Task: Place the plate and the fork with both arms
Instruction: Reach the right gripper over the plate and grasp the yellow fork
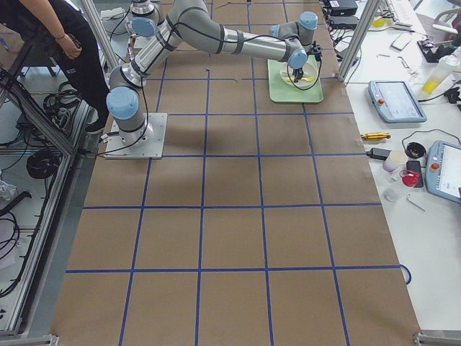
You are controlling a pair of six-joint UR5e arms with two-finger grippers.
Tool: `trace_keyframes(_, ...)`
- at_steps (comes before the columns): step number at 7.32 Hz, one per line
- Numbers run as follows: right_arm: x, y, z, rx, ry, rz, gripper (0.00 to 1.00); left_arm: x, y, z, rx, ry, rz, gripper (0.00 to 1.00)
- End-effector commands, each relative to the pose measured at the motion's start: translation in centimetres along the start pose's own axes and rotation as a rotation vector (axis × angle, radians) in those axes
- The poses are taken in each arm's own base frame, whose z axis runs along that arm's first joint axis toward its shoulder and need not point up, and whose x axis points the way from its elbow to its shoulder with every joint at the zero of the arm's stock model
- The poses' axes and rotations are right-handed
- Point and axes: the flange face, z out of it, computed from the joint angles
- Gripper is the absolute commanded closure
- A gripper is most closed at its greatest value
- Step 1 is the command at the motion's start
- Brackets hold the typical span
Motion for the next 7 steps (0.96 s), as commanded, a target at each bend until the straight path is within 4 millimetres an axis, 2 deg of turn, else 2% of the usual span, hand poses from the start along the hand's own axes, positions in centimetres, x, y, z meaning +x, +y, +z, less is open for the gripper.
trace_keyframes(1, -1.4, -0.3, 0.2, 0.012, -0.004, -0.013, 0.44, 0.0, 0.0, 0.0, -0.001, 0.000, 0.000, 0.00)
trace_keyframes(4, -1.3, -0.3, 2.5, -0.015, 0.002, -0.013, 0.50, 0.0, -0.1, 0.2, -0.004, 0.000, 0.005, 0.00)
trace_keyframes(6, -1.3, -0.2, 2.7, -0.018, 0.003, -0.013, 0.50, 0.0, -0.1, 0.2, -0.002, 0.000, 0.004, 0.00)
trace_keyframes(7, -1.3, -0.2, 2.8, -0.020, 0.003, -0.013, 0.55, 0.0, -0.1, 0.2, -0.004, 0.000, 0.004, 0.00)
